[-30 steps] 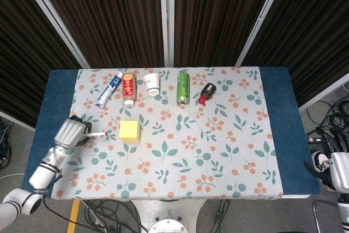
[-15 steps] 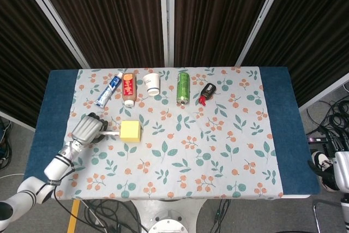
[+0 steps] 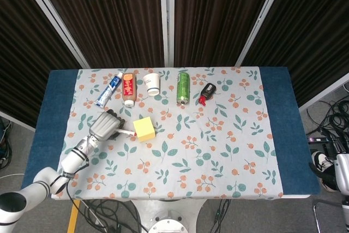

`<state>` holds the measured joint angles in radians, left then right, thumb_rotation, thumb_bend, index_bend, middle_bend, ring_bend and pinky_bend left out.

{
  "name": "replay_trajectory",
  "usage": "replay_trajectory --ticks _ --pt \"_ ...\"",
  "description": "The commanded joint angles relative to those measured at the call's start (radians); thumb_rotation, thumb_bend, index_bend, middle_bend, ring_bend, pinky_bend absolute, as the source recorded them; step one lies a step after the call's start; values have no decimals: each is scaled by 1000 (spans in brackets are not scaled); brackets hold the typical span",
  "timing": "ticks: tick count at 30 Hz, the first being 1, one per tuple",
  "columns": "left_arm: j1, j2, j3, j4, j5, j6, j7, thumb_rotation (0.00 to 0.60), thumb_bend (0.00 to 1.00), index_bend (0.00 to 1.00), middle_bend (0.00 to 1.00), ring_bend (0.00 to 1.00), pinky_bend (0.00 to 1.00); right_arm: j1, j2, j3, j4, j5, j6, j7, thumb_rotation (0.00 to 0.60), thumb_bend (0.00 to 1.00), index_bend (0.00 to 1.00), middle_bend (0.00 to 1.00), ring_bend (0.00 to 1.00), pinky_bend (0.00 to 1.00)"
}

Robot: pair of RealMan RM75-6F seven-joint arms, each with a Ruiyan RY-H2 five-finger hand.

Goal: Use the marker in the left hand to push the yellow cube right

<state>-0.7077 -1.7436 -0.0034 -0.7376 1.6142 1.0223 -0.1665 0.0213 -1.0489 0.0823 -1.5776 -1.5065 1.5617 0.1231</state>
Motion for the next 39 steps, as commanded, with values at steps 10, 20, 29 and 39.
replay_trajectory --ticks 10,20,29,39 --pt "-77 -20 -71 -56 -84 -99 89 600 410 683 700 491 358 -7 -3 -1 7 3 3 8 600 68 89 199 68 83" --pt "-144 -68 -110 -27 -145 -195 157 600 410 684 700 491 358 -8 -3 0 8 -1 7 13 600 68 89 201 68 83" --pt "-91 -12 -112 -107 -192 -157 203 600 410 680 700 491 359 -2 -6 1 16 -8 2 22 600 68 90 203 68 83" --pt "-106 -15 -144 -178 -257 -193 268 600 410 680 700 491 359 -11 -3 1 21 -5 11 28 600 68 89 203 68 83"
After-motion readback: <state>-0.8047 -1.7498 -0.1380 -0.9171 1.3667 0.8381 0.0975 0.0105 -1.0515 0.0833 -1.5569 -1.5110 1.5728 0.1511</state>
